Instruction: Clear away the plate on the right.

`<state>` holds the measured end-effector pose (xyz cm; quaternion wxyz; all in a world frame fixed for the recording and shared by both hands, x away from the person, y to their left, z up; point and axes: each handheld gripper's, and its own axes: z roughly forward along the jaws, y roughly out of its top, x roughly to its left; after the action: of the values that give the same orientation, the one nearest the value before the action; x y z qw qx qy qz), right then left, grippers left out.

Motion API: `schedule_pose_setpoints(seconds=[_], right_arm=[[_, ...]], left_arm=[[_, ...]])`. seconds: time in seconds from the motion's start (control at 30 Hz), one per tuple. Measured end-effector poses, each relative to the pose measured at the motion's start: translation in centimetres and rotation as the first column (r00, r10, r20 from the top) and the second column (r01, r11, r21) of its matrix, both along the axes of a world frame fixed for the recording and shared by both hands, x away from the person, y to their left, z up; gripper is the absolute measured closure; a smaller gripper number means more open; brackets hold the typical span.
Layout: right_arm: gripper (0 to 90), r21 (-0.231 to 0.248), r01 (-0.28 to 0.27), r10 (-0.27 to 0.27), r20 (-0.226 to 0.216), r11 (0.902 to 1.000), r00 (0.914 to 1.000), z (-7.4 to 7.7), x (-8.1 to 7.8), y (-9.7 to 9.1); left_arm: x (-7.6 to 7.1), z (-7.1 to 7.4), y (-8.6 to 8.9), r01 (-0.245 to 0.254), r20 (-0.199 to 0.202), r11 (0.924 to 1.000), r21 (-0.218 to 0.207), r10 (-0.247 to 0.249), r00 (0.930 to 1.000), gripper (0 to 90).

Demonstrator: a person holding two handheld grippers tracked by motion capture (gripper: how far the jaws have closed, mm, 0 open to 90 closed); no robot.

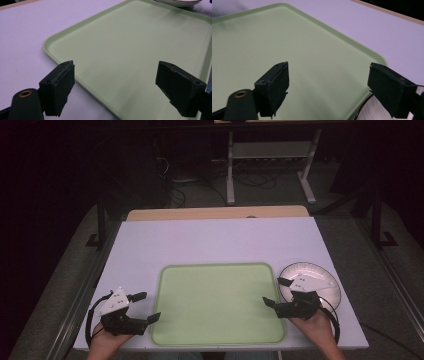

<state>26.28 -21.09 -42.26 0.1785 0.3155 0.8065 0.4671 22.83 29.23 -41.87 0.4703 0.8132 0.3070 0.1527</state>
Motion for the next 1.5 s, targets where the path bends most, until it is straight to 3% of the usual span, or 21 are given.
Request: schedule_pose_setpoints(seconds=[1.17,1.5], right_arm=[[16.8,0.034,0.007,-0.007,0.004,0.9994,1.0000,0.7,-0.5,-0.7],[16.7,0.040,0.000,0.001,-0.027,0.9992,0.9996,0.9,-0.6,-1.1]], left_arm=[[-0.1,-0.1,0.1,-0.001,0.001,0.9999,0.011,0.001,1.0000,15.5],[-0.1,-0.1,0.3,-0.007,0.001,0.9999,0.008,0.007,1.0000,15.5]])
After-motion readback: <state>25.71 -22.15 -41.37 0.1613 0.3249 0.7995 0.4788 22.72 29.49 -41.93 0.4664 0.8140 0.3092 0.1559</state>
